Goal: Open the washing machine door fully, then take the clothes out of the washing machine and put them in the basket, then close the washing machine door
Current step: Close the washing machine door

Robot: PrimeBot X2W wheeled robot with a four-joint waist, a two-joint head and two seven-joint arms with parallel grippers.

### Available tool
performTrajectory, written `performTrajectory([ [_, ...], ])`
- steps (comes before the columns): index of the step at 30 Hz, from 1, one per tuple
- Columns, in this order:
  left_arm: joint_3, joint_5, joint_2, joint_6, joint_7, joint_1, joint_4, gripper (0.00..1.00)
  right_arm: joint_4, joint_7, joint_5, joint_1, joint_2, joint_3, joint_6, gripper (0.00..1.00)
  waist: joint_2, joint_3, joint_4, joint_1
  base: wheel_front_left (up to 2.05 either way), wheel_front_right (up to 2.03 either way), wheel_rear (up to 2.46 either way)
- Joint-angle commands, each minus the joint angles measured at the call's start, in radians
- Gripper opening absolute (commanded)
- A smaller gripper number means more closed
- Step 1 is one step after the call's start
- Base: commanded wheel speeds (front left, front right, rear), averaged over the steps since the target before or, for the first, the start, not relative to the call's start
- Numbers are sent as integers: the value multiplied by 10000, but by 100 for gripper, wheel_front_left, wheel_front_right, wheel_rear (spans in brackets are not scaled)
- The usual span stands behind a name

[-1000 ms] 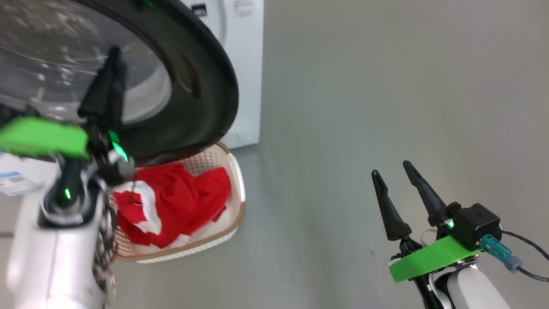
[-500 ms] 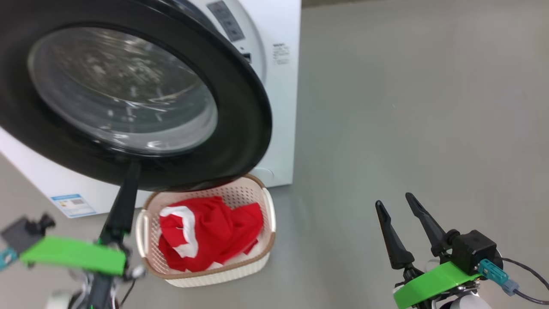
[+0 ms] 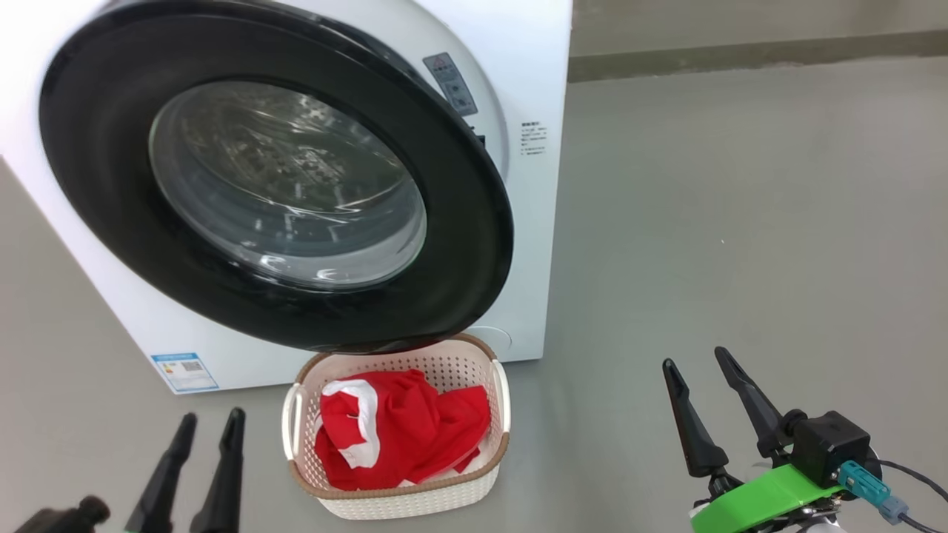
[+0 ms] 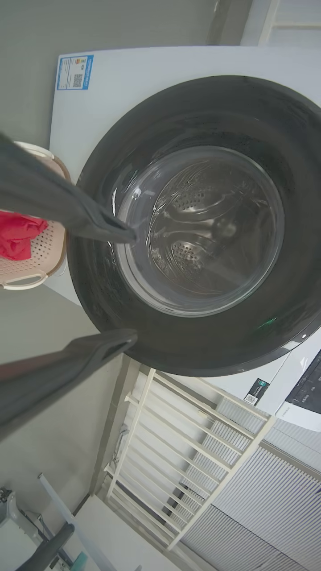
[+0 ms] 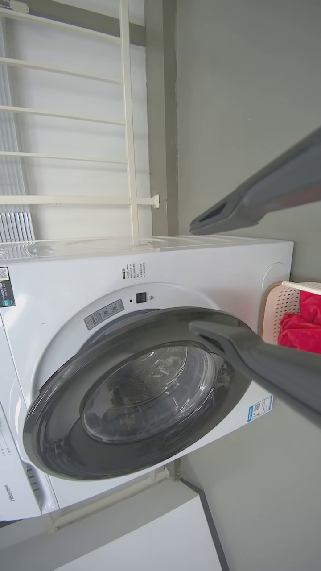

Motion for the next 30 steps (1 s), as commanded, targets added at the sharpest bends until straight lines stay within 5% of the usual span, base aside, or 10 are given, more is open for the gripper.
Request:
performTrajectory([
  [1, 519, 434, 183, 20, -113, -182, -193, 100, -289, -63, -90, -168, -22, 141, 75, 100, 0, -90, 96, 0, 0, 0, 0],
  [12, 2016, 4901, -910, -10, -129, 658, -878, 100, -376, -63, -111, -94, -22, 119, 75, 100, 0, -132, 206, 0, 0, 0, 0],
  [17, 2219, 5292, -1364, -53, -130, 793, -697, 100, -435, -63, -157, -95, -22, 140, 75, 100, 0, -149, 168, 0, 0, 0, 0],
  [30, 2069, 5395, -1392, -67, -131, 830, -599, 100, -480, -63, 240, -80, -22, 394, 75, 100, 0, -144, 125, 0, 0, 0, 0],
])
